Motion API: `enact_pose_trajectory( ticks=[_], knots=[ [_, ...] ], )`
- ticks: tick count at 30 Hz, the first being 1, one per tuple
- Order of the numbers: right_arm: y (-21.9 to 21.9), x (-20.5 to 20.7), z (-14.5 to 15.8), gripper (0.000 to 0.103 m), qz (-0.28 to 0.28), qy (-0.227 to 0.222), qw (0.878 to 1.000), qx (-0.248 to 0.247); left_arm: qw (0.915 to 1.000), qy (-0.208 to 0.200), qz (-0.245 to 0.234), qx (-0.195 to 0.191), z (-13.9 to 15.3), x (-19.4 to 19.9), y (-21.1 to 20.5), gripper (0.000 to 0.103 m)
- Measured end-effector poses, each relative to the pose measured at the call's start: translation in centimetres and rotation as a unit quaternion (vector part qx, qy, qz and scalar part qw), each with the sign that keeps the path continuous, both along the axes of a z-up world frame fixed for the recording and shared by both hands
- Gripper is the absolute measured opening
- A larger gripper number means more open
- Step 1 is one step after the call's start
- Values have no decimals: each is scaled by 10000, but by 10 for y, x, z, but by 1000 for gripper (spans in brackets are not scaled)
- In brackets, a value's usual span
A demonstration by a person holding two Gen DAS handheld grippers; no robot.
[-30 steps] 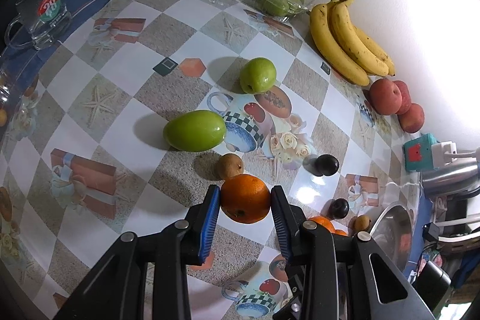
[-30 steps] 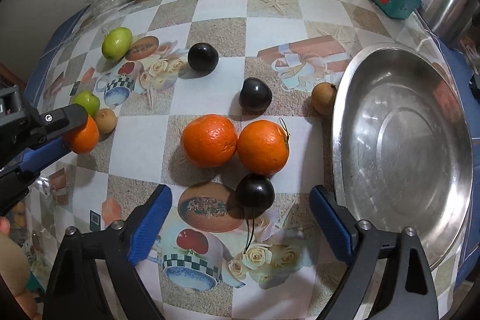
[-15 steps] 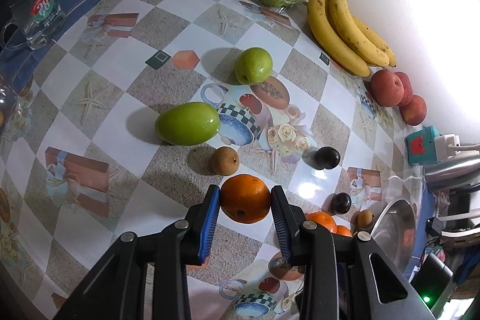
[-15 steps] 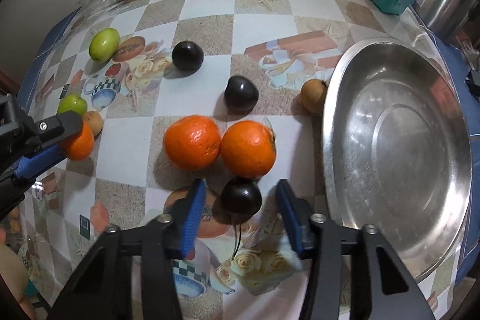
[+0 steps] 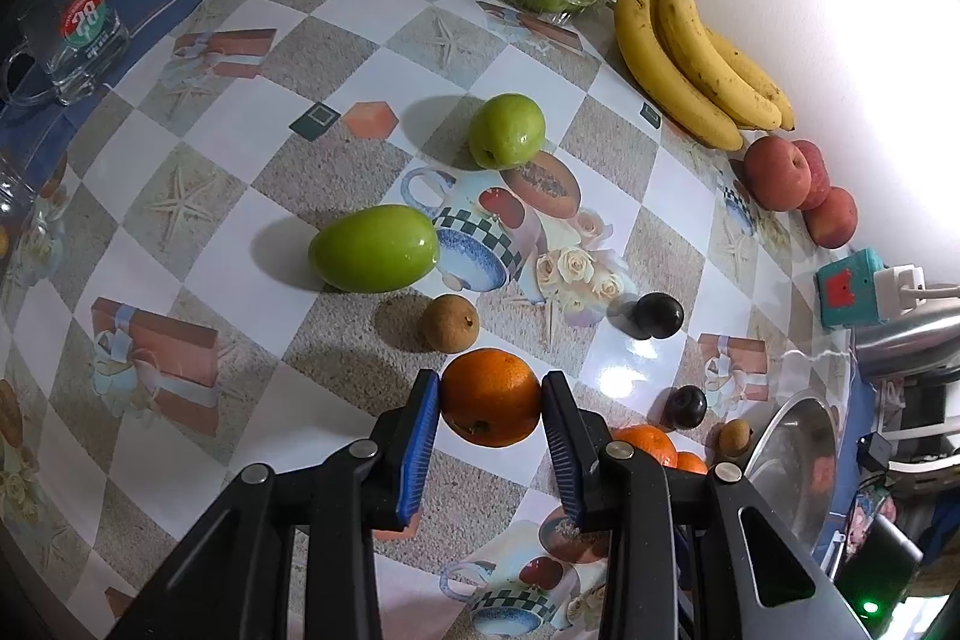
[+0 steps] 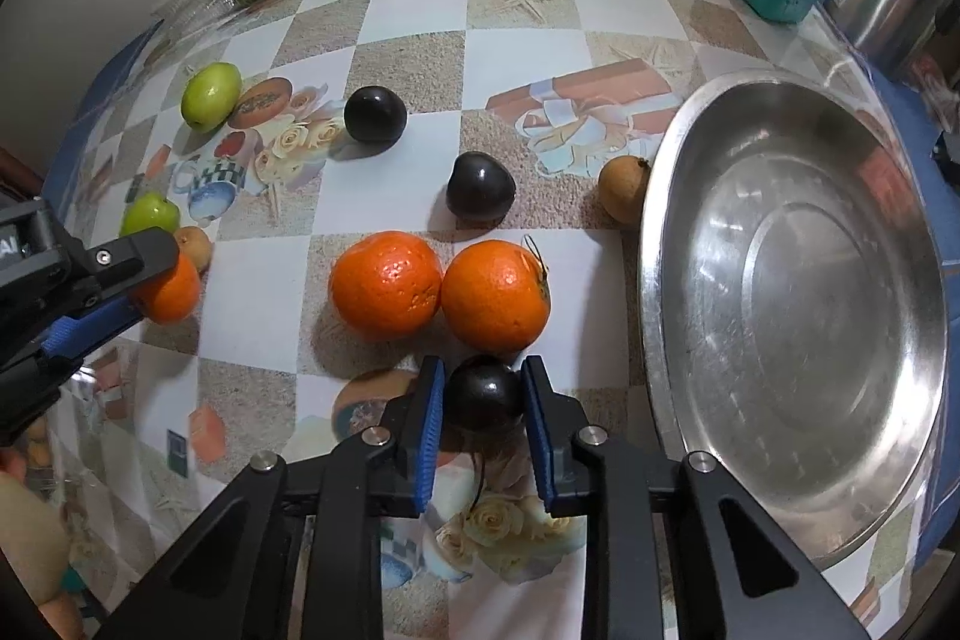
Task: Organize fruits
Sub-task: 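Close the right tool on the dark plum while the left tool holds the orange, then carry both fruits over the steel bowl and open the left tool to drop the orange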
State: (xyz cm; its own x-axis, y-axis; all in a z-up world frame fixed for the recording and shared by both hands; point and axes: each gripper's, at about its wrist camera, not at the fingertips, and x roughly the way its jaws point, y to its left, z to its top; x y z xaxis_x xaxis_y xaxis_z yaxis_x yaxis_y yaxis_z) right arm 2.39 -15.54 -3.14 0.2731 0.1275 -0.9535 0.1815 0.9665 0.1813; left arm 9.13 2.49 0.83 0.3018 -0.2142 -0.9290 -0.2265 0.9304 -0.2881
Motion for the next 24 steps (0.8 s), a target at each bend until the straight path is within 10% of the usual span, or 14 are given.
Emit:
enact_pose_trajectory(
  ticks=[24],
  knots=[
    [-70, -25, 45, 27, -1250, -668, 9899, -29, 9988, -272, -405, -29, 14, -6, -28, 37]
  ],
)
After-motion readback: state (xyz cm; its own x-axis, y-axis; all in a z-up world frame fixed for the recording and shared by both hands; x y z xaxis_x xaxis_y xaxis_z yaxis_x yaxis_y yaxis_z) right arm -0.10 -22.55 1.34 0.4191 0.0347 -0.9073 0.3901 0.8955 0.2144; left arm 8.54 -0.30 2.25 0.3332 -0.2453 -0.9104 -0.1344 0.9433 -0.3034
